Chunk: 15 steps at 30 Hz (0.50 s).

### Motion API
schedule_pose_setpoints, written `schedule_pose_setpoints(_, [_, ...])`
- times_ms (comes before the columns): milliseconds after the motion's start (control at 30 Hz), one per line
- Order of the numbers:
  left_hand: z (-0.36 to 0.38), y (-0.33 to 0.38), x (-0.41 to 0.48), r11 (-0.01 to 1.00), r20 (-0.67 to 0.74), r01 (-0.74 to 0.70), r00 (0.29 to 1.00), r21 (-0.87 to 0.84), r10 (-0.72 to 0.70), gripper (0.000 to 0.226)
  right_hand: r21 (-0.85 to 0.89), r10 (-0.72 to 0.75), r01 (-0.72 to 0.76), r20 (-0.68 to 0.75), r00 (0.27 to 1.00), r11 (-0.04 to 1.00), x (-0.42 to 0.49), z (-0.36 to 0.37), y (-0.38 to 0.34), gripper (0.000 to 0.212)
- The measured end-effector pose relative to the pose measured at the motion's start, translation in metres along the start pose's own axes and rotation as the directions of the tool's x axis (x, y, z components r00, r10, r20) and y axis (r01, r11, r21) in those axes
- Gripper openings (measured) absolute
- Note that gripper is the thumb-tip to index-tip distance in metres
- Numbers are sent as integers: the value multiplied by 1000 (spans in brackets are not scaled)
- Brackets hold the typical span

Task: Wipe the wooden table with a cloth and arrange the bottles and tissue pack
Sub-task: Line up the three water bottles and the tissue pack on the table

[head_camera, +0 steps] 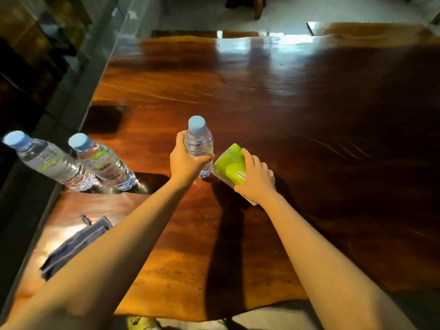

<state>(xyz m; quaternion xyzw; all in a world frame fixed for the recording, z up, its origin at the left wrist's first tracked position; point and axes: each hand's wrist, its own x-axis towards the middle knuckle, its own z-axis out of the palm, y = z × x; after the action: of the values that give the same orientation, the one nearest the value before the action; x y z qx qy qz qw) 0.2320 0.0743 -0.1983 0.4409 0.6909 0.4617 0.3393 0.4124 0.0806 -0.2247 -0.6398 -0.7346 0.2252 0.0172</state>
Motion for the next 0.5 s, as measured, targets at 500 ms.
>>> schedule_pose_setpoints(500, [-77, -56, 9, 994, -148, 102, 984, 42, -95, 68, -152, -254, 287, 205, 945, 946, 41, 19, -56, 101])
